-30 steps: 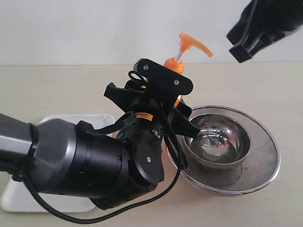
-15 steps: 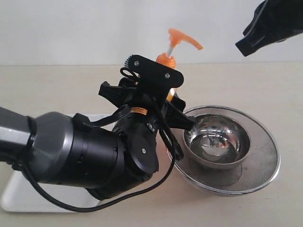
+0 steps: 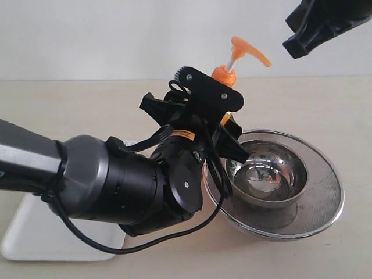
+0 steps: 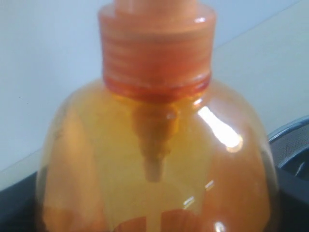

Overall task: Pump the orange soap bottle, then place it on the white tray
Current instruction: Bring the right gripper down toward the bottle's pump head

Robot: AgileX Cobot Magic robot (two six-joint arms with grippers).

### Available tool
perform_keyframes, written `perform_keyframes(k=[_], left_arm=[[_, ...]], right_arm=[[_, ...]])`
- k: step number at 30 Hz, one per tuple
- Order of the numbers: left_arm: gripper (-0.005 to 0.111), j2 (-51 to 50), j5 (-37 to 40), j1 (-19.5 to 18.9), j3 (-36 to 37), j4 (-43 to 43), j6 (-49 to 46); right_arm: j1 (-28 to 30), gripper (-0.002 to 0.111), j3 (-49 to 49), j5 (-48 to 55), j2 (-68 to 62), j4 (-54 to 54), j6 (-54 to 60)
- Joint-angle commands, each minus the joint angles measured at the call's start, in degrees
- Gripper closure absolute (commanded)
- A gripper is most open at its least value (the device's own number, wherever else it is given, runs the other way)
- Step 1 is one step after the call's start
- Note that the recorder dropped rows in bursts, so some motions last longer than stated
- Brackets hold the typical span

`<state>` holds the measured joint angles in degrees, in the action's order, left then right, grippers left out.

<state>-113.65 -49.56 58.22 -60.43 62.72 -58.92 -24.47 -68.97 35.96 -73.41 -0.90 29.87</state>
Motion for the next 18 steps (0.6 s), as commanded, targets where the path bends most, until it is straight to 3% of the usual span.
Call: perform_keyframes(k=[1, 5, 18], left_arm=[[0.102, -0.15, 0.02, 0.01, -0.33, -0.6, -2.99], [0.102, -0.15, 0.02, 0.01, -0.33, -0.6, -2.99], [0.102, -0.15, 0.12, 0.01, -0.33, -0.6, -2.98]], right_arm=[[0.04, 0.108, -0.34, -0.78, 0.17, 11.81, 11.42], [0.04, 0.108, -0.34, 5.05, 0.17, 21.04, 26.36], [0.04, 0.108, -0.34, -1.53, -2.82, 25.2, 30.53]])
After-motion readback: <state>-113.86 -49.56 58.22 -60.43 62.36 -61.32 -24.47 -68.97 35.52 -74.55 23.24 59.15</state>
